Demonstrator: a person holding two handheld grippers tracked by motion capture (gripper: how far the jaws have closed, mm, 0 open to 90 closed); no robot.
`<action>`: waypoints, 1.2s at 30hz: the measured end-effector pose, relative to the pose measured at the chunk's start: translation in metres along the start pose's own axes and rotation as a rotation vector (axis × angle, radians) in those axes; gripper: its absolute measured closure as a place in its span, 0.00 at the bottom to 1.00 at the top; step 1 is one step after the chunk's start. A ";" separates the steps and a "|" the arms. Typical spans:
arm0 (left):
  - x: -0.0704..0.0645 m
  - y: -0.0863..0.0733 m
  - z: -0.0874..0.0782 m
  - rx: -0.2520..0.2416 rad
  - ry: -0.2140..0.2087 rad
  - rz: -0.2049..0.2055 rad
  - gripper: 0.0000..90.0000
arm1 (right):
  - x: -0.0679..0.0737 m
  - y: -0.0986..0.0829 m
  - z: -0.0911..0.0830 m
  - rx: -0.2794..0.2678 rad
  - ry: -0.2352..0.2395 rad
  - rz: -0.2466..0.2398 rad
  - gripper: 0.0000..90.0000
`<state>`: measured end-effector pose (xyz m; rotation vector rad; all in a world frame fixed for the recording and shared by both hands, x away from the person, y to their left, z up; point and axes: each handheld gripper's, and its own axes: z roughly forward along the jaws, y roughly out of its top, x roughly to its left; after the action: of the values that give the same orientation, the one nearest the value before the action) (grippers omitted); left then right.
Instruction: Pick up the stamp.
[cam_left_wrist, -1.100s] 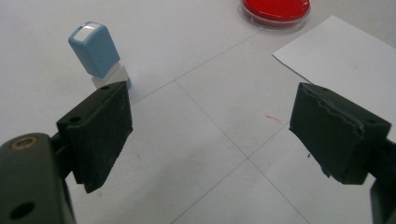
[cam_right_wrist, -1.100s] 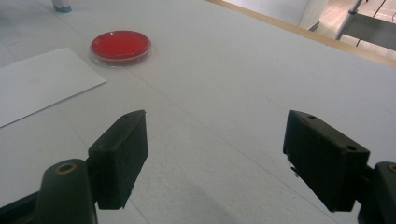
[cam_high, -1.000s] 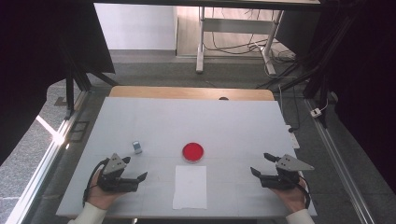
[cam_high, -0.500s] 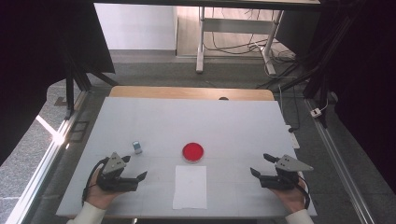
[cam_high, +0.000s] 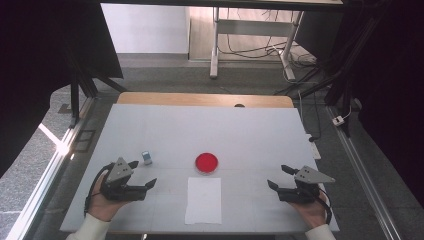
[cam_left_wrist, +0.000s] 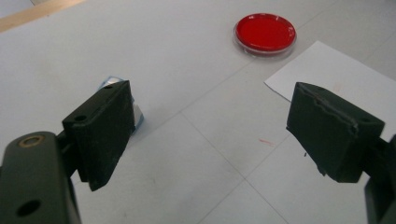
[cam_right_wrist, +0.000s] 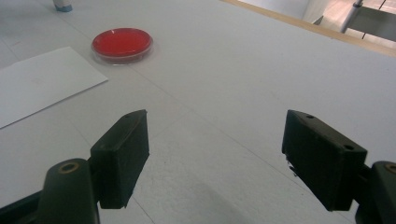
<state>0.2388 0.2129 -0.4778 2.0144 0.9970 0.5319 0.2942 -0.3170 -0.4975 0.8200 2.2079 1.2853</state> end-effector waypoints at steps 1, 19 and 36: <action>0.001 0.002 0.000 0.000 -0.001 0.004 0.18 | 0.001 0.000 0.000 0.002 -0.003 0.001 0.25; 0.013 0.034 0.009 0.021 -0.005 0.060 0.21 | 0.001 -0.001 0.002 0.012 0.007 -0.006 0.25; 0.038 0.041 0.019 0.045 0.020 0.054 0.22 | 0.002 -0.002 0.004 0.021 0.010 -0.012 0.25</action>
<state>0.2930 0.2198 -0.4548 2.0843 0.9768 0.5639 0.2947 -0.3143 -0.5014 0.8091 2.2347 1.2658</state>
